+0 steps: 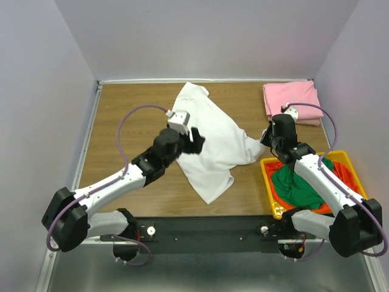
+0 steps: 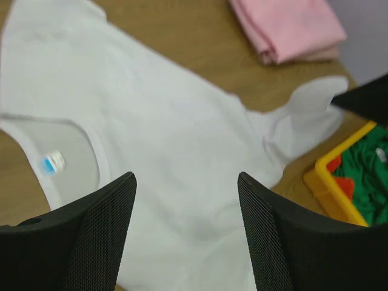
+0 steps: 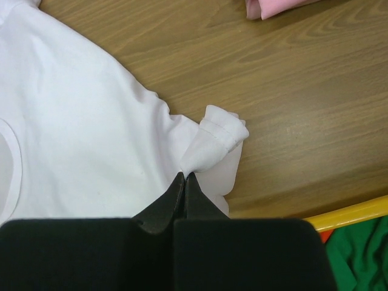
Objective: Fold and stack the t-shirts
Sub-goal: Flatten the tshirt out
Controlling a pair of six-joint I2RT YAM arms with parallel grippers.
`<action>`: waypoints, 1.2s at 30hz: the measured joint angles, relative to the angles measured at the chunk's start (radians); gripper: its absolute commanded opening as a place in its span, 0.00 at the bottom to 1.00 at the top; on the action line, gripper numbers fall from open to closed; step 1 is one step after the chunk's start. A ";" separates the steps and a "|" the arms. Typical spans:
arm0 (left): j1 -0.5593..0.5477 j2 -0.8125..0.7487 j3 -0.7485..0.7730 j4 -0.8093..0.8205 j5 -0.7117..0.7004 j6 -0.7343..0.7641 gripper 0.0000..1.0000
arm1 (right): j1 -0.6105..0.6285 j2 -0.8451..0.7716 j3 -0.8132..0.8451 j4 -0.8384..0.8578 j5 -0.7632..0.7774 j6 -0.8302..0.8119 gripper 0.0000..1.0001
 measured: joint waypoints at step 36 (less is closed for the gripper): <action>-0.563 0.191 -0.187 -0.282 -0.099 -0.568 0.64 | 0.000 -0.033 -0.067 0.007 -0.009 0.026 0.00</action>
